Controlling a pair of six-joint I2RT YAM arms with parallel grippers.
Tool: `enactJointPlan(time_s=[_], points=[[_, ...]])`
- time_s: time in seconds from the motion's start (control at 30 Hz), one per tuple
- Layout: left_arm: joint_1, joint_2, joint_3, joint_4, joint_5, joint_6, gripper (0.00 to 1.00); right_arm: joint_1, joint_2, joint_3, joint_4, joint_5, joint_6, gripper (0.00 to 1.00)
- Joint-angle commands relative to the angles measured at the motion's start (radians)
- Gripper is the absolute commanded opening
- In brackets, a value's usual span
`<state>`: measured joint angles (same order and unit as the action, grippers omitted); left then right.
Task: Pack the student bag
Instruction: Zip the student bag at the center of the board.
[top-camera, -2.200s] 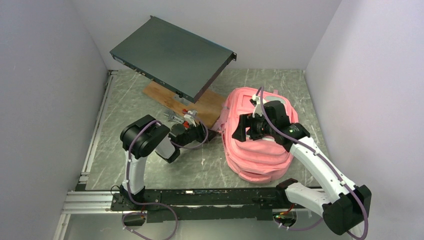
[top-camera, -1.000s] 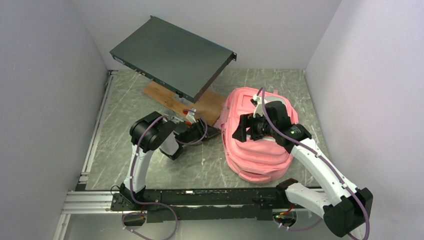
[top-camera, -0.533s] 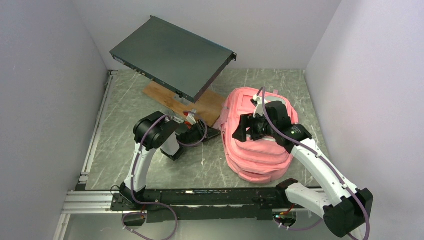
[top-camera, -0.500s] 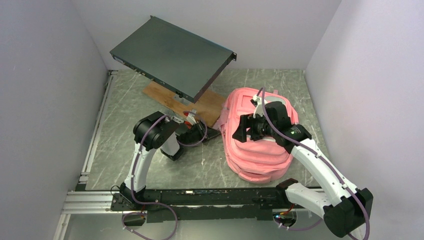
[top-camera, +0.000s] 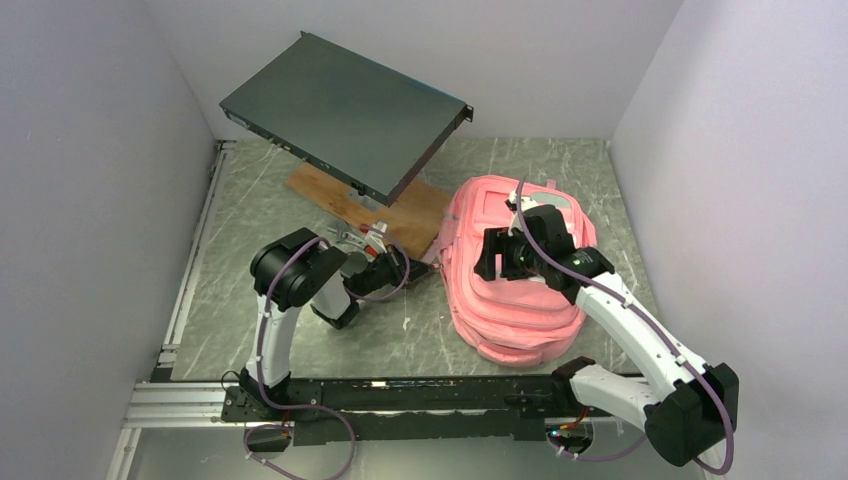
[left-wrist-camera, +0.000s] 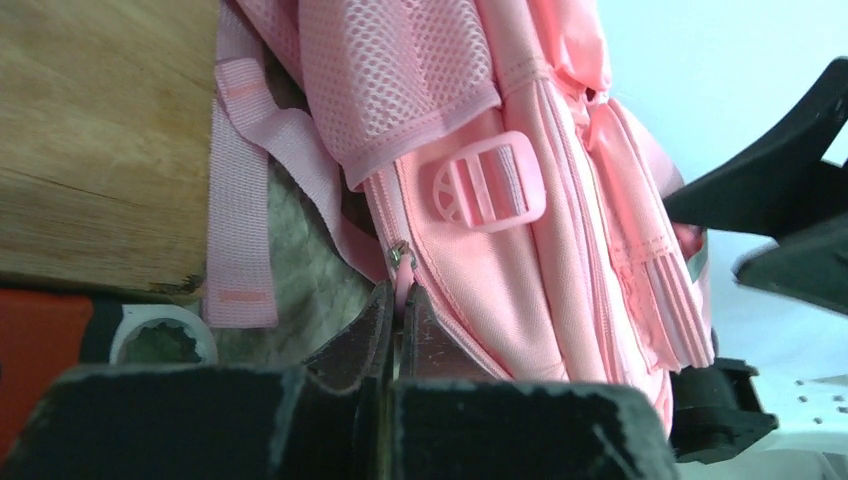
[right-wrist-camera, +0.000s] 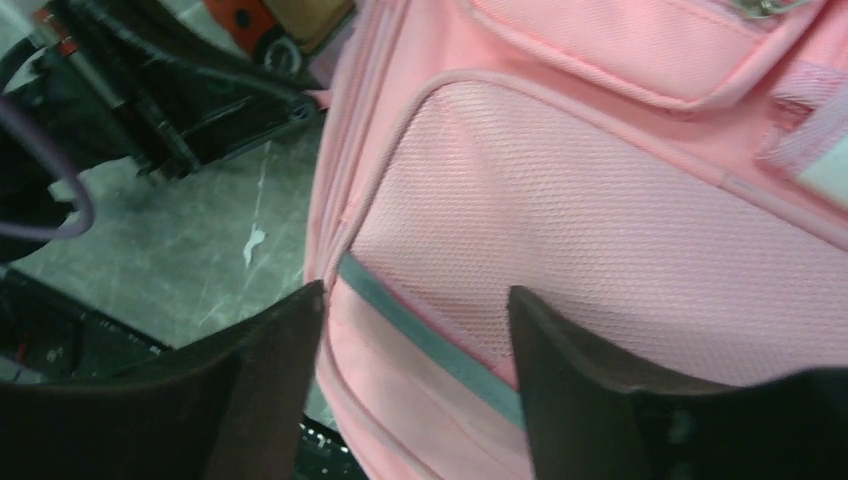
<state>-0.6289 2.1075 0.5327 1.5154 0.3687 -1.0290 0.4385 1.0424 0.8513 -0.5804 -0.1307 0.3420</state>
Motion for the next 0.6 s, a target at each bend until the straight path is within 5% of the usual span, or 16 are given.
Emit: enactJointPlan(time_s=[0.0, 0.4, 0.57], points=[[-0.031, -0.067, -0.051, 0.146, -0.029, 0.179, 0.0, 0.0, 0.011, -0.014, 0.046, 0.129, 0.055, 0.63], [-0.23, -0.276, -0.093, -0.088, -0.279, 0.674, 0.0, -0.011, 0.138, 0.048, 0.172, 0.081, 0.123, 0.46], [-0.321, -0.376, -0.062, -0.329, -0.342, 0.89, 0.0, -0.028, 0.18, 0.052, 0.206, 0.098, 0.117, 0.4]])
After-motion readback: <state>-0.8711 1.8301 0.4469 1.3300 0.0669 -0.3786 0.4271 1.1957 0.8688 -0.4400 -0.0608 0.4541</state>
